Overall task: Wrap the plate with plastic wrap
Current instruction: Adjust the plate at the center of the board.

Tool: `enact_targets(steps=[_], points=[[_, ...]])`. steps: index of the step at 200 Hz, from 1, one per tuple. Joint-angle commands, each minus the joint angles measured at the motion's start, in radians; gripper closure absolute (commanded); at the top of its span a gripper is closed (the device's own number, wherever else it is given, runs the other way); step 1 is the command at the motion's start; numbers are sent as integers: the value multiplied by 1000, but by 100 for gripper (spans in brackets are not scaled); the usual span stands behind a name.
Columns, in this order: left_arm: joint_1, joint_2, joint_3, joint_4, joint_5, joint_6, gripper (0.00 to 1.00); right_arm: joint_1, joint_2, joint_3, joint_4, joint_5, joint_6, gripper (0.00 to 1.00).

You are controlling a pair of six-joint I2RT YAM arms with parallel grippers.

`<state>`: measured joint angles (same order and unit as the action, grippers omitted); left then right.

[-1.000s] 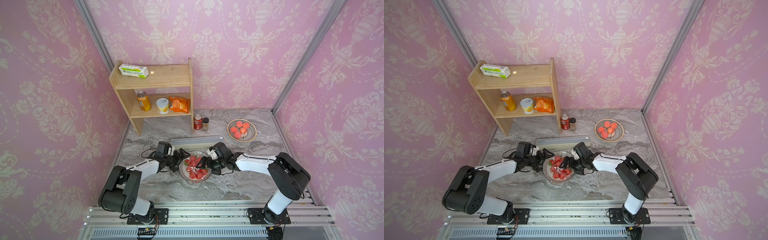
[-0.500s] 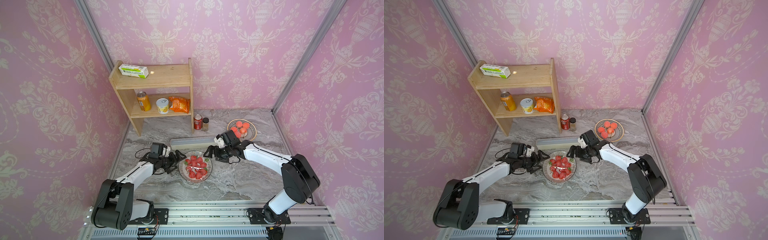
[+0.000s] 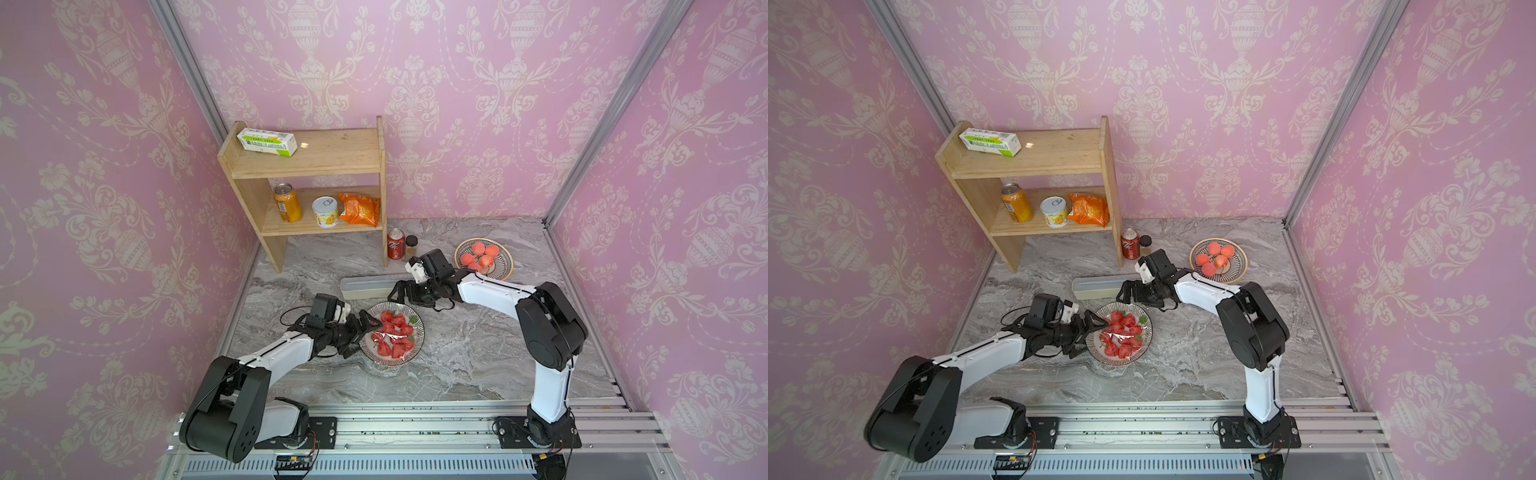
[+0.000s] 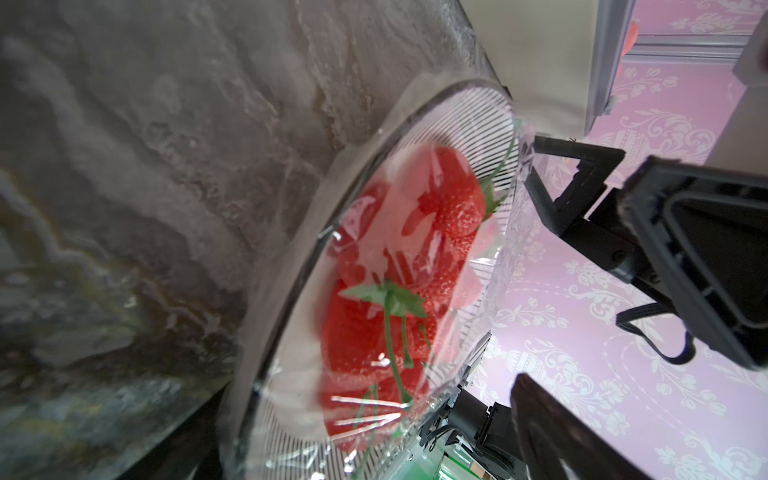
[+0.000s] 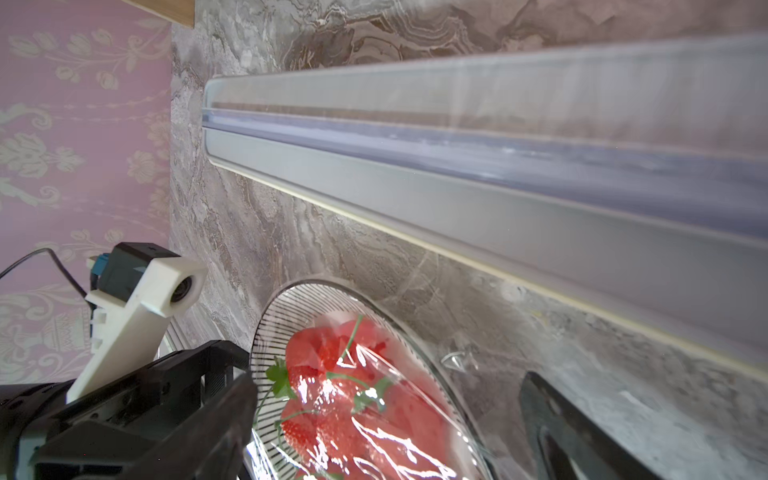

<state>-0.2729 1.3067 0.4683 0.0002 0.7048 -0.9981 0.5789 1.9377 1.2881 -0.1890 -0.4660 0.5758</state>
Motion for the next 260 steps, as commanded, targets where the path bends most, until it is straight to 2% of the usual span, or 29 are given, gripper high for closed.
enact_targets(steps=[1,36,95,136,151,186,212,260], points=[[-15,21,-23,78,11,-54,1,6,13,-16,57,-28,15,0],[-29,47,-21,126,10,-76,1,19,15,-72,113,-51,69,0],[-29,102,44,122,-21,-42,1,39,-49,-201,202,-69,146,0],[-4,152,98,124,-24,-12,1,72,-84,-298,361,-115,309,0],[18,168,122,105,-21,11,1,77,-105,-326,355,-107,335,0],[81,141,145,-24,-41,101,1,28,-217,-334,69,59,183,0],[94,117,116,-39,-27,106,1,13,-224,-237,-85,117,52,0],[94,77,62,-29,-15,81,1,21,-142,-137,30,42,29,0]])
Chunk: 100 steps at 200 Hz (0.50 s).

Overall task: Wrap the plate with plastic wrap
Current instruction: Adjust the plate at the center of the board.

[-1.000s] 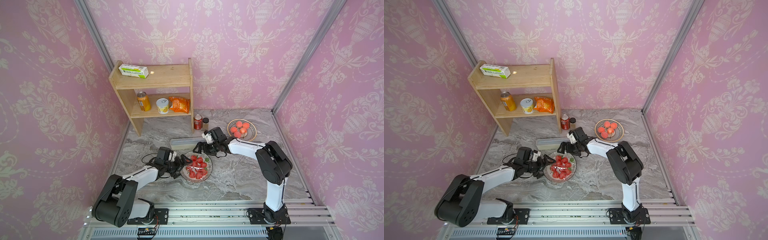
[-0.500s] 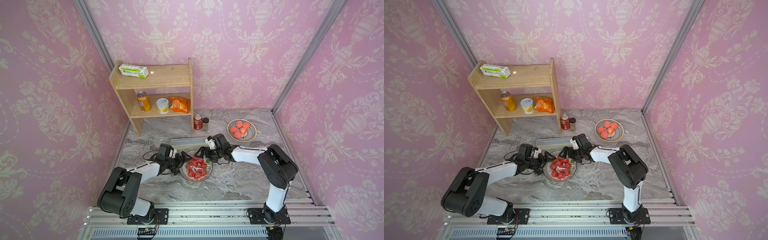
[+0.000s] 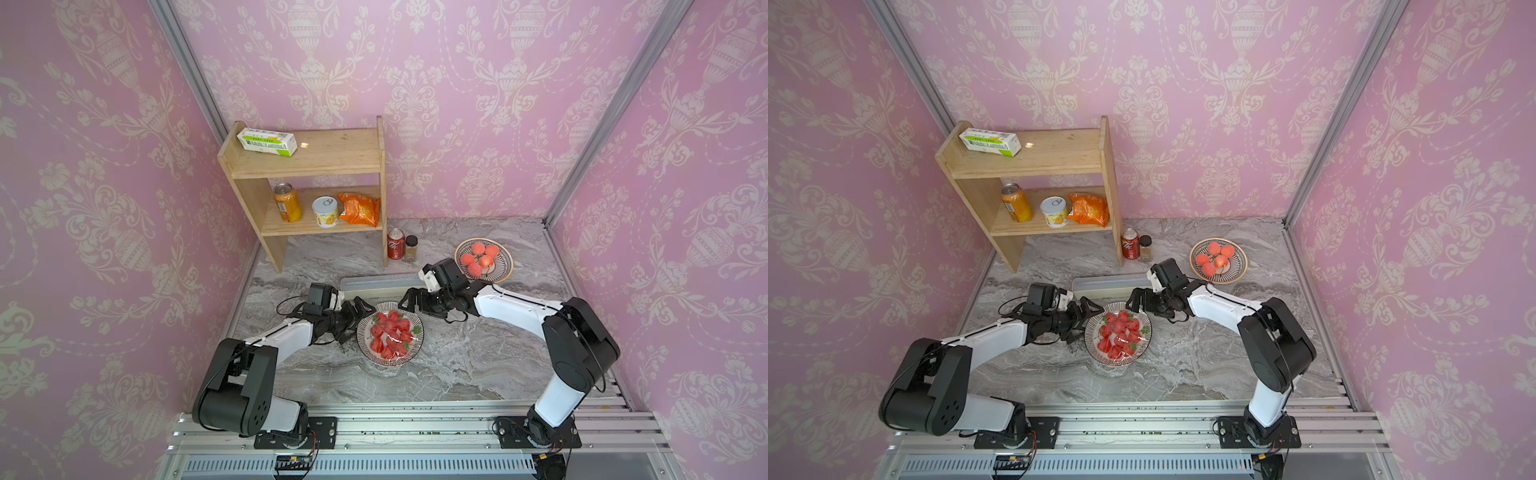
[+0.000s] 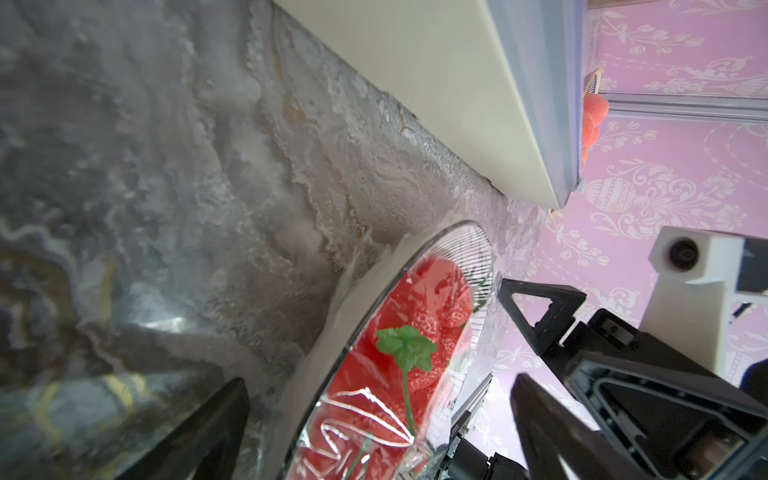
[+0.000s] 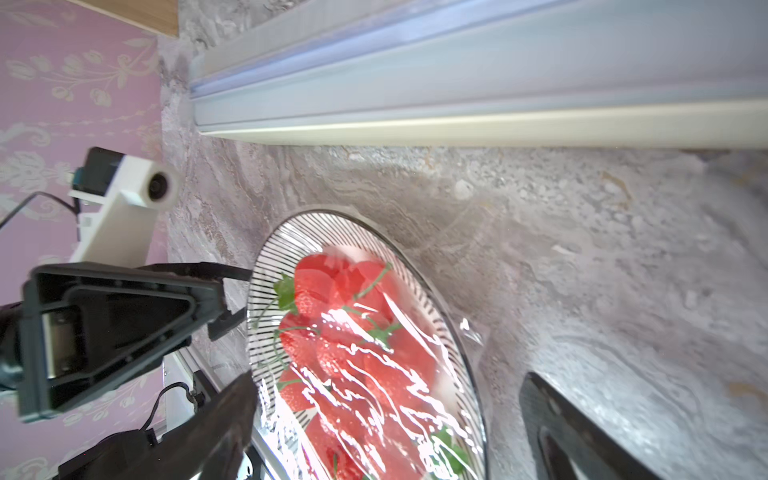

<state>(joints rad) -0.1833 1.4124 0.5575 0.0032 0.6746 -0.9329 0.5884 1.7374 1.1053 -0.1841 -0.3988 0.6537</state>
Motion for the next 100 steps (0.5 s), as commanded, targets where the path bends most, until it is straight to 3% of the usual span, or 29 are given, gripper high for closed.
enact_targets(steps=[1,54,100], points=[[4,-30,-28,-32,15,16,1,12,60,49,27,-26,-48,0],[3,-24,-50,-4,34,-1,1,41,147,124,127,-43,-49,0],[2,-32,-54,1,36,-6,1,52,173,86,143,-53,-30,0]])
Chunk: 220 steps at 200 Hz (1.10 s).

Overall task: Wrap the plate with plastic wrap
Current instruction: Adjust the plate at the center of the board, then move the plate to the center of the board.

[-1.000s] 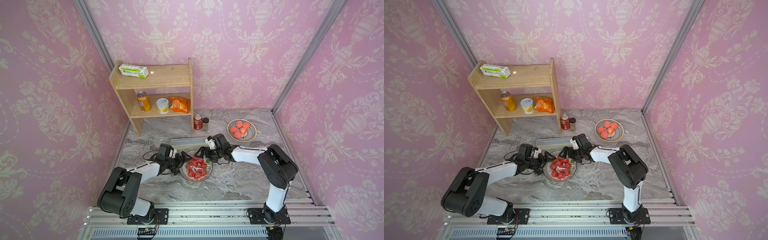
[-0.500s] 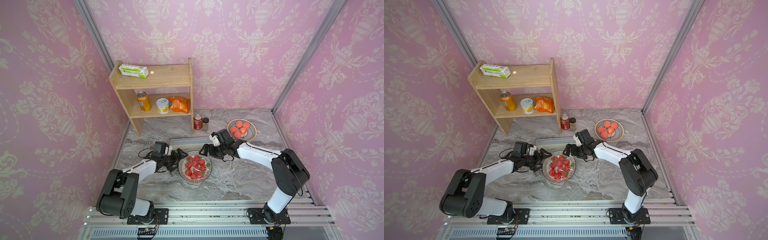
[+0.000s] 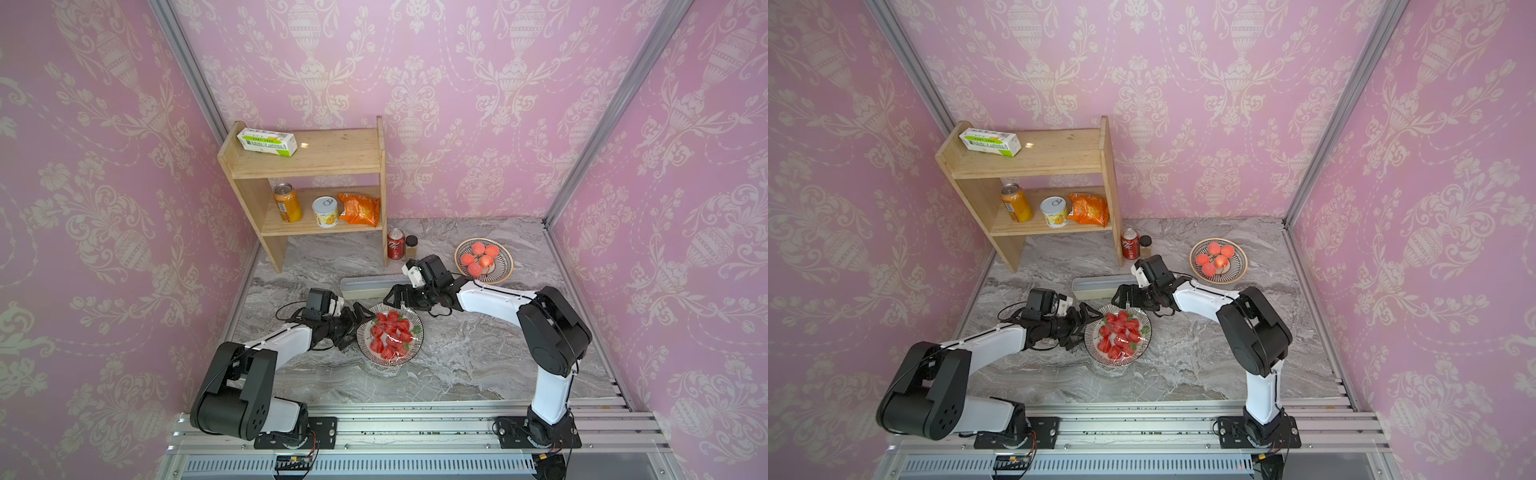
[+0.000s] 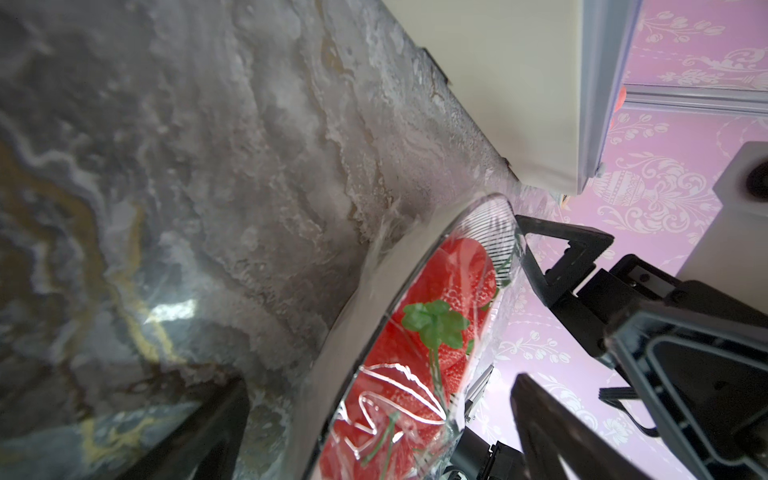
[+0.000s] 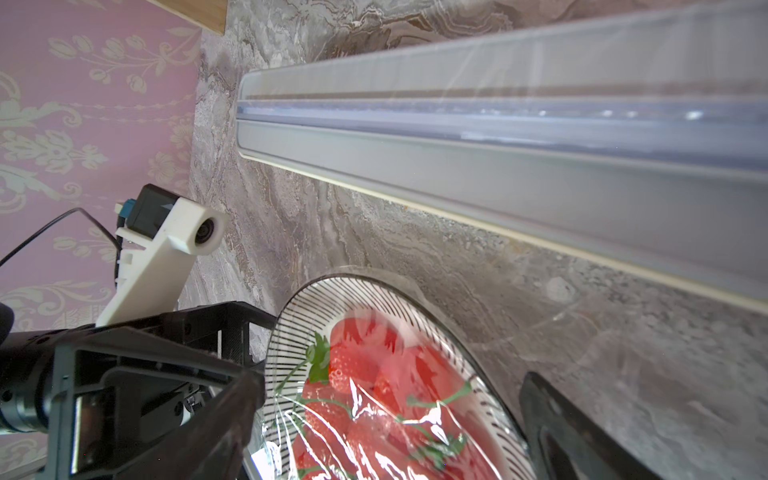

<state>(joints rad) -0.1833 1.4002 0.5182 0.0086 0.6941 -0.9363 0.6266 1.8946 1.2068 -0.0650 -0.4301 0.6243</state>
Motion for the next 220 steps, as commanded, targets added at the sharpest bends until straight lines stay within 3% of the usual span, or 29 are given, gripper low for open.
enact_targets(steps=[1,74,99,134,176,220], points=[[2,-20,-15,-5,16,-2,1,14,16,-17,25,-22,1,0],[6,-59,49,-138,-47,84,1,16,7,-99,103,-80,95,0],[14,-116,111,-274,-126,170,1,-6,-70,-109,-8,13,60,0],[36,-191,284,-537,-324,361,1,-35,-172,-136,-237,77,7,0],[53,-248,396,-599,-417,434,1,-6,-237,-276,-170,-54,110,0],[56,-240,448,-631,-433,460,1,89,-192,-225,-111,-68,179,0]])
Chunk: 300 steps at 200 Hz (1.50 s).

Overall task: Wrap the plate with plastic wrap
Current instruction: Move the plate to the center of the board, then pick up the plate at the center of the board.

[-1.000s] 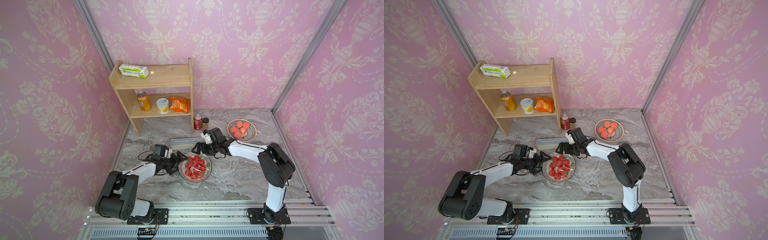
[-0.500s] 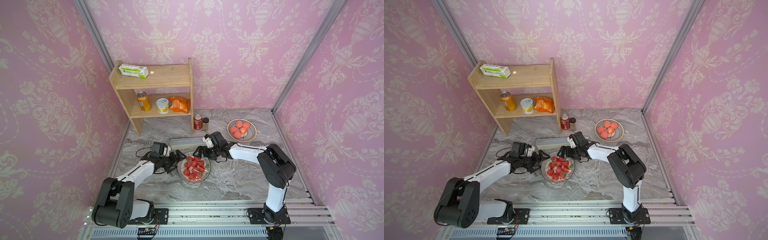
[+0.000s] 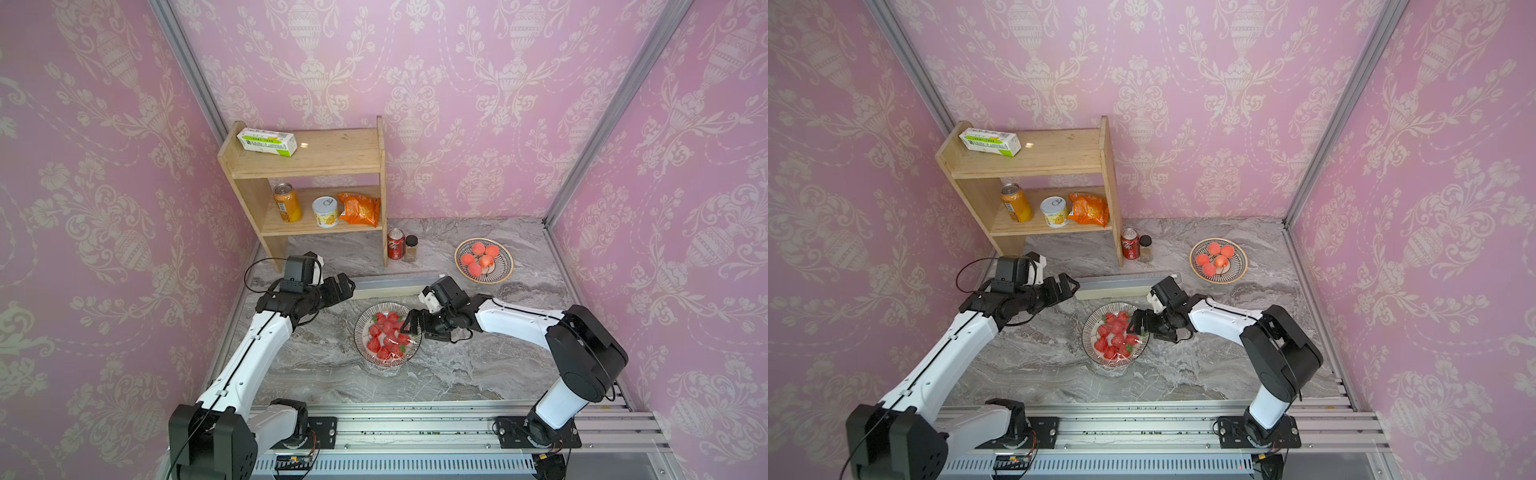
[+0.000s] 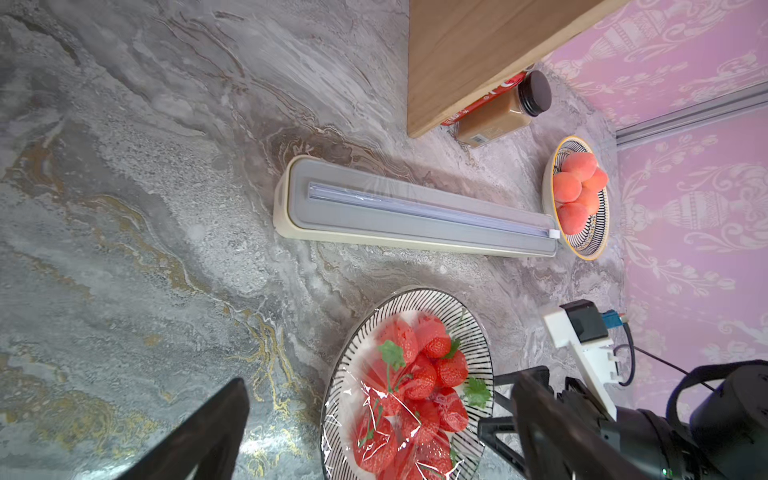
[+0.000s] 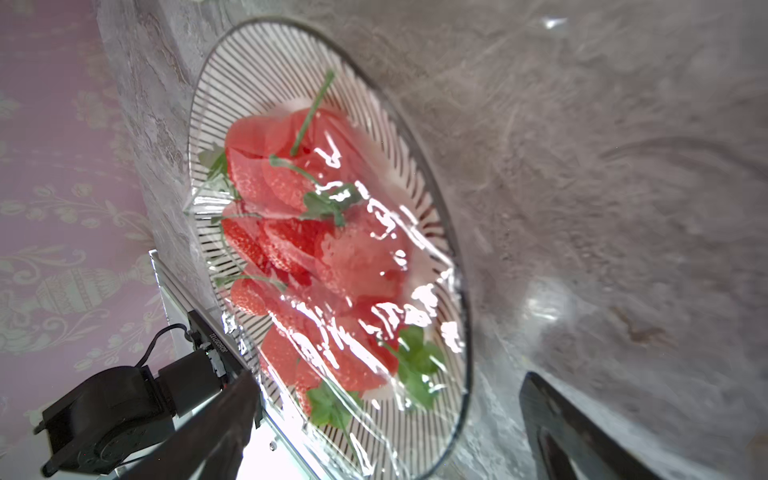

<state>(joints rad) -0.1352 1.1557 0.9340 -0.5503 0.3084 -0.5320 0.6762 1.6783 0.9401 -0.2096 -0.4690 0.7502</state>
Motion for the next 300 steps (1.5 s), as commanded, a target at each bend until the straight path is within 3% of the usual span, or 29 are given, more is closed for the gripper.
enact_targets(steps=[1,52,132,158,184,220,253,275,300], points=[[8,4,32,-72,-48,56,1,41,27,45,34,-30,53,0],[20,-9,63,-102,-56,84,1,123,176,224,60,-55,84,0],[52,-19,98,-115,-48,92,1,246,452,629,121,-79,160,0],[62,-30,100,-119,-45,91,1,240,419,627,75,-32,129,0],[66,-36,99,-105,-5,93,1,195,273,494,-22,56,65,0],[55,-23,56,-15,165,26,1,33,-26,215,-150,150,-9,1],[-76,-12,-33,129,189,-83,1,-263,-260,50,-269,178,-83,5],[-164,15,-90,243,184,-173,1,-495,-332,18,-302,161,-126,6],[-228,54,-121,329,148,-227,1,-713,-299,-11,-216,91,-112,12]])
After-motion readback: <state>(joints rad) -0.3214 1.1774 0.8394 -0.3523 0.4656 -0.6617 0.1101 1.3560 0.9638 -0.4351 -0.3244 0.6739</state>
